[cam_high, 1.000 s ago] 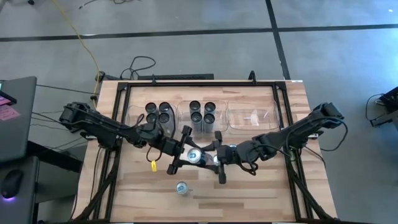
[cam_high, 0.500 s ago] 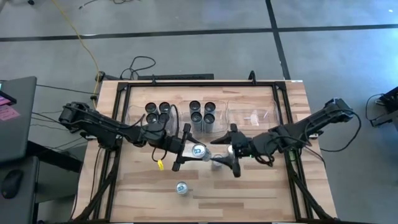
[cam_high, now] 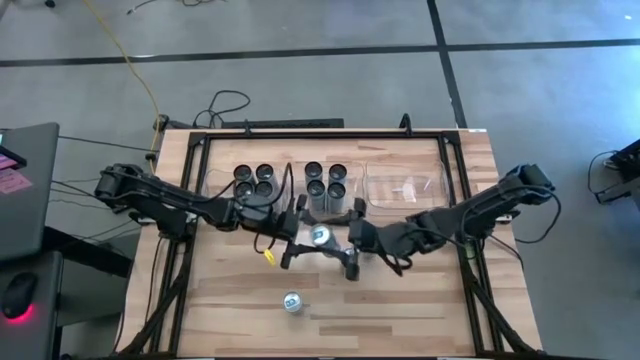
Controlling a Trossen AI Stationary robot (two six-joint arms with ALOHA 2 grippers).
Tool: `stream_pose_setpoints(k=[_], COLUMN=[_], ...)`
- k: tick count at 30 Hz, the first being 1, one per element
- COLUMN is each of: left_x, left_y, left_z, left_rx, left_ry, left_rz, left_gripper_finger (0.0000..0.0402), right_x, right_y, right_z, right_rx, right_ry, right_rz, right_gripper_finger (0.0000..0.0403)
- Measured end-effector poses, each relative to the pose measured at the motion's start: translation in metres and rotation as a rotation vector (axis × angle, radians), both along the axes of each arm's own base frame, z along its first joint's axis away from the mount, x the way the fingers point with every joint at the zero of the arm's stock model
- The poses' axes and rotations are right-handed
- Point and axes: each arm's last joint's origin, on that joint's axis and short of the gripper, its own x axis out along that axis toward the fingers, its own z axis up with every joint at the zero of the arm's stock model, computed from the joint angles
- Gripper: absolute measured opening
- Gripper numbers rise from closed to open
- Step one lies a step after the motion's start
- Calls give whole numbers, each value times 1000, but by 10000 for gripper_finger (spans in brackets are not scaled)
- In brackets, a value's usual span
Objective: Sort soda cans
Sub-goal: Put the silver soda can into the right transparent bin
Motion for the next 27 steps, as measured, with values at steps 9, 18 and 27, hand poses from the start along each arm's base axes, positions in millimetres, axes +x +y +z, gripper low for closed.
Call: stream_pose_setpoints(k=[9,18,27], left_x=[0,0,1], left_y=[0,1,3], left_z=[-3,-3,-2], left_rx=[11,12,-4], left_ry=[30,31,25], left_rz=[12,17,60], left_gripper_finger=[226,226,226], right_x=[5,6,7], right_y=[-14,-17,-21], right_z=[-3,-4,-4], right_rx=[86,90,90], right_ry=[29,33,36], right_rz=[25,18,8], right_gripper_finger=[311,311,271])
